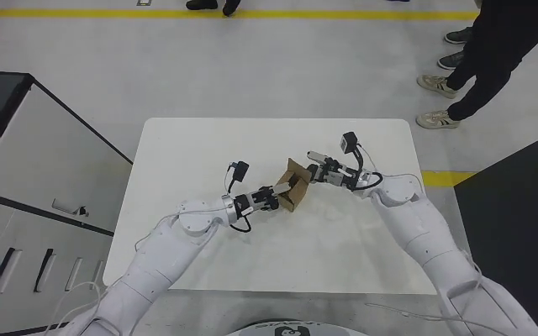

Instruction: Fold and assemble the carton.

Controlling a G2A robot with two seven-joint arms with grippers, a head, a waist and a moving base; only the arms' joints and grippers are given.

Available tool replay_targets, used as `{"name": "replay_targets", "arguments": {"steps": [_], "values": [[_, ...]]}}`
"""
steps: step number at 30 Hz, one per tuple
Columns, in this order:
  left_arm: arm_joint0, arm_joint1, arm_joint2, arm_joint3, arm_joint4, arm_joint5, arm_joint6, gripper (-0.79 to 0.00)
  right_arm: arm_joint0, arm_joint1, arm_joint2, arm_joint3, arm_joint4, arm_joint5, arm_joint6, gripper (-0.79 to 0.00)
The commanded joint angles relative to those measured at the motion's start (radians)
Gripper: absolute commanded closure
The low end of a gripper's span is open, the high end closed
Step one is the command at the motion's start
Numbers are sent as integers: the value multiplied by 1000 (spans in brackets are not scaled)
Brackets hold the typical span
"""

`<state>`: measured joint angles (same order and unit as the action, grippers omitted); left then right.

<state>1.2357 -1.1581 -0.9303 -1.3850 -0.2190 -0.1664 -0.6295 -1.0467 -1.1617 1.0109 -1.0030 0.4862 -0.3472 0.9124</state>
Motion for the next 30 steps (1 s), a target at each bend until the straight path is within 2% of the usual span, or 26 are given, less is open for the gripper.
{"name": "replay_targets", "arguments": {"steps": [1, 15, 24, 30], "values": [[-1, -1, -4, 3, -1, -4, 13, -785, -7, 1, 6, -4, 4, 4, 8, -785], [-39, -17, -9, 39, -5, -31, 43, -785, -70, 12, 51, -61, 30, 30, 34, -785], [-9, -12, -31, 27, -7, 2, 8, -785, -77, 21, 91, -108, 0, 34, 5, -785], [-30, -22, -22, 46, -7, -16, 34, -785, -71, 14, 73, -98, 8, 43, 25, -785]]}}
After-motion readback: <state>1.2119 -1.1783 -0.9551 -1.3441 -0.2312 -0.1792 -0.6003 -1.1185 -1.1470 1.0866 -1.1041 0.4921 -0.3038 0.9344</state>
